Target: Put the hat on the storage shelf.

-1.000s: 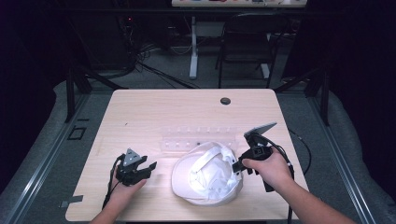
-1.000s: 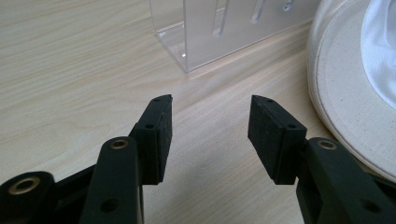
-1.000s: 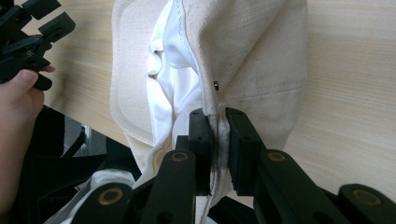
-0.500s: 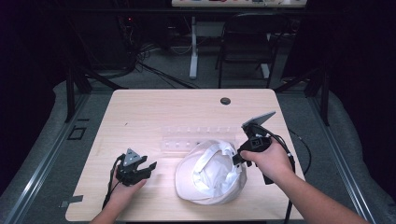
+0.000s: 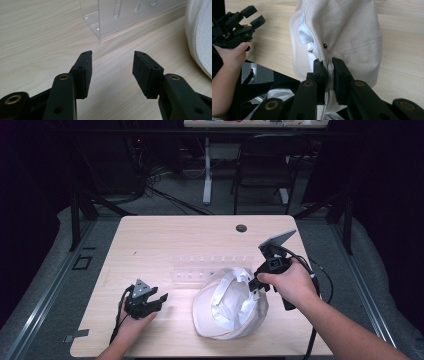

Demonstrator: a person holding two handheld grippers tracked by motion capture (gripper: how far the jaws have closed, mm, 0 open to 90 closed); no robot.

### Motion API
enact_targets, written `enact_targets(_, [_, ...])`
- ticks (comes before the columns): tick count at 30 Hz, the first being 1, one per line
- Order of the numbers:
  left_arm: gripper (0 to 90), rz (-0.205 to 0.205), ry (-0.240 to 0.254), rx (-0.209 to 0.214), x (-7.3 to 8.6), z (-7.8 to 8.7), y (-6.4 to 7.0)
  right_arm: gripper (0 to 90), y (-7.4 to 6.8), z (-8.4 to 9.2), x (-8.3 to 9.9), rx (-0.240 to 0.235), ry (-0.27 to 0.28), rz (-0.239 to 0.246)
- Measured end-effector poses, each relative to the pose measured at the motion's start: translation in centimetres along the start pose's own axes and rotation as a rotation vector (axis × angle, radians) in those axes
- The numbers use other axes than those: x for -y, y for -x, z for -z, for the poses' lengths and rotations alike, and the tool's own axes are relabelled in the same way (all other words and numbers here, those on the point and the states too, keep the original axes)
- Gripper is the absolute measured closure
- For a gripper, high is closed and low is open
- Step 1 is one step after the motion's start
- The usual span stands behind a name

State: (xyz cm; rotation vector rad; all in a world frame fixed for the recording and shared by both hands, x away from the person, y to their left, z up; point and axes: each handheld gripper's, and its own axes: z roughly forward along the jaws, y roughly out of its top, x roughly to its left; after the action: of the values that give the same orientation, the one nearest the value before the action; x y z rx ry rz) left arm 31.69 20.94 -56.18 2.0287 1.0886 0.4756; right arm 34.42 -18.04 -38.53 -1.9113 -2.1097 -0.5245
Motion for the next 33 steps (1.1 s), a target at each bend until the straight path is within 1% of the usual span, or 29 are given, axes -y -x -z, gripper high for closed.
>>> enact_targets(1, [50.7,0.000,0.005,-0.003,0.0,0.0,0.0,82.0,-0.1,0.1,0.0,-0.006,0.005,-0.008])
enact_targets(3, [50.8,0.000,0.005,-0.003,0.0,0.0,0.0,82.0,-0.2,0.4,-0.1,-0.008,0.000,-0.005])
enact_targets(4, [50.9,0.000,0.005,-0.002,0.0,0.0,0.0,82.1,-0.2,0.6,-0.2,-0.020,-0.012,0.002])
enact_targets(5, [51.1,-0.001,0.004,-0.001,0.0,0.0,0.0,82.1,-0.3,0.5,-0.2,-0.028,0.002,-0.014])
enact_targets(6, [51.2,-0.001,0.005,-0.001,0.0,0.0,0.0,82.1,-0.3,0.7,-0.2,-0.028,-0.010,-0.012])
enact_targets(7, [51.3,0.000,0.005,-0.001,0.0,0.0,0.0,82.1,-0.3,0.8,-0.2,-0.040,-0.002,-0.023])
enact_targets(8, [51.3,0.001,0.006,0.000,0.0,0.0,0.0,82.1,-0.2,1.0,-0.2,-0.043,-0.014,-0.015])
enact_targets(9, [51.3,0.002,0.005,0.000,0.0,0.0,0.0,82.1,-0.2,1.1,-0.3,-0.058,-0.013,-0.021])
enact_targets(10, [51.3,0.002,0.005,0.000,0.0,0.0,0.0,82.1,-0.3,1.1,-0.3,-0.058,-0.004,-0.031])
enact_targets(12, [51.3,0.003,0.005,0.001,0.0,0.0,-0.1,82.1,-0.2,1.4,-0.3,-0.087,-0.007,-0.030])
enact_targets(13, [51.3,0.004,0.006,0.002,0.0,0.0,-0.1,82.1,-0.1,1.5,-0.4,-0.090,-0.008,-0.030])
enact_targets(14, [51.2,0.004,0.006,0.002,0.0,0.0,-0.1,82.1,0.1,1.8,-0.5,-0.107,-0.027,-0.021])
enact_targets(16, [51.2,0.004,0.006,0.002,0.0,0.0,0.0,82.1,0.0,1.8,-0.5,-0.129,-0.004,-0.050])
enact_targets(17, [51.2,0.004,0.006,0.002,0.0,0.0,-0.1,82.1,0.2,1.9,-0.5,-0.135,-0.013,-0.042])
enact_targets(18, [51.2,0.005,0.006,0.002,0.0,0.0,-0.1,82.1,0.1,1.9,-0.5,-0.153,-0.006,-0.060])
enact_targets(19, [51.2,0.005,0.006,0.002,0.0,0.0,-0.1,82.1,0.3,2.1,-0.5,-0.159,-0.017,-0.049])
enact_targets(20, [51.2,0.005,0.006,0.002,0.0,0.0,-0.1,82.1,0.3,2.1,-0.5,-0.173,-0.012,-0.057])
enact_targets(21, [51.1,0.004,0.006,0.002,0.0,0.0,-0.1,82.2,0.4,2.3,-0.6,-0.186,-0.020,-0.050])
enact_targets(22, [51.1,0.004,0.007,0.002,0.0,0.0,-0.1,82.2,0.3,2.5,-0.5,-0.208,-0.018,-0.055])
enact_targets(23, [51.0,0.004,0.007,0.002,0.0,0.0,-0.1,82.2,0.3,2.6,-0.4,-0.230,-0.004,-0.065])
enact_targets(24, [51.0,0.004,0.006,0.002,0.0,0.0,-0.1,82.2,0.4,2.8,-0.4,-0.239,-0.013,-0.051])
enact_targets(26, [51.0,0.004,0.006,0.001,0.0,0.0,0.0,82.2,0.2,3.0,-0.4,-0.266,0.004,-0.062])
enact_targets(27, [50.9,0.004,0.006,0.001,0.0,0.0,0.0,82.2,0.2,3.2,-0.4,-0.276,0.003,-0.061])
enact_targets(28, [50.9,0.004,0.007,0.000,0.0,0.0,0.0,82.2,0.0,3.2,-0.4,-0.286,0.014,-0.071])
enact_targets(29, [50.9,0.003,0.007,0.000,0.0,0.0,0.0,82.2,0.0,3.4,-0.4,-0.296,0.011,-0.061])
enact_targets(30, [50.9,0.003,0.008,0.000,0.0,0.0,0.0,82.2,-0.1,3.5,-0.4,-0.299,0.017,-0.069])
enact_targets(31, [50.9,0.001,0.007,0.000,0.0,0.0,0.0,82.2,-0.1,3.6,-0.4,-0.306,0.006,-0.054])
enact_targets(33, [50.9,0.003,0.007,0.001,0.0,0.0,-0.1,82.2,-0.3,3.8,-0.4,-0.314,0.012,-0.059])
